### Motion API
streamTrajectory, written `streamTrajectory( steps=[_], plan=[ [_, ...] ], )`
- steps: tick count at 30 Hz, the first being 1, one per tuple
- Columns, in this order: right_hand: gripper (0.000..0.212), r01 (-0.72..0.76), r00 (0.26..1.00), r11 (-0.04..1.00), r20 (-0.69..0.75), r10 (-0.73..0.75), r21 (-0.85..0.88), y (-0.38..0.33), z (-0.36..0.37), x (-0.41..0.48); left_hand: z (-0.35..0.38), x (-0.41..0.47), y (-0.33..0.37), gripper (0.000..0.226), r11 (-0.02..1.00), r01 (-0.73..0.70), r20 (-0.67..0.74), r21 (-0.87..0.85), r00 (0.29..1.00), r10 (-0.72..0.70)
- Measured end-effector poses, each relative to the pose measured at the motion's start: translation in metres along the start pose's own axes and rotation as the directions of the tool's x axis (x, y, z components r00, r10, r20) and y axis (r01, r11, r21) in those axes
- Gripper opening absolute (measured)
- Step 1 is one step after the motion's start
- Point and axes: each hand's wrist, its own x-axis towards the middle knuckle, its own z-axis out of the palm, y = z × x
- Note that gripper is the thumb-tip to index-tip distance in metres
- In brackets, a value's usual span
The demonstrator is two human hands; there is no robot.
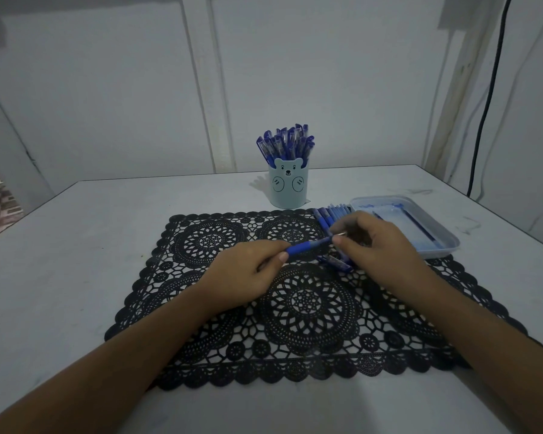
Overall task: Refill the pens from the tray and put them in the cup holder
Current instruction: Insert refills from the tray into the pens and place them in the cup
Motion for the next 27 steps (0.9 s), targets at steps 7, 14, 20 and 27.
streamTrajectory(
  steps=[7,14,20,27],
  plan=[
    [0.008,-0.109,0.991,0.994,-0.079,0.109,0.005,0.006,-0.004,0.004,0.001,0.001,0.000,0.035,0.999,0.021,-0.023,0.038,1.000,-0.020],
    [0.020,-0.016,0.986,0.990,0.161,0.040,-0.144,0.002,-0.008,0.001,0.002,-0.001,0.000,0.043,0.985,-0.070,-0.002,0.156,0.997,0.072],
    [0.029,0.020,0.977,0.981,0.214,0.022,-0.193,0.001,-0.015,0.002,0.003,-0.001,-0.002,0.051,0.983,-0.094,-0.020,0.160,0.995,0.098],
    [0.009,-0.063,0.997,0.989,-0.059,0.055,-0.130,0.008,-0.011,0.005,0.001,0.000,0.000,0.031,0.994,0.006,-0.026,0.106,1.000,-0.003]
  ],
)
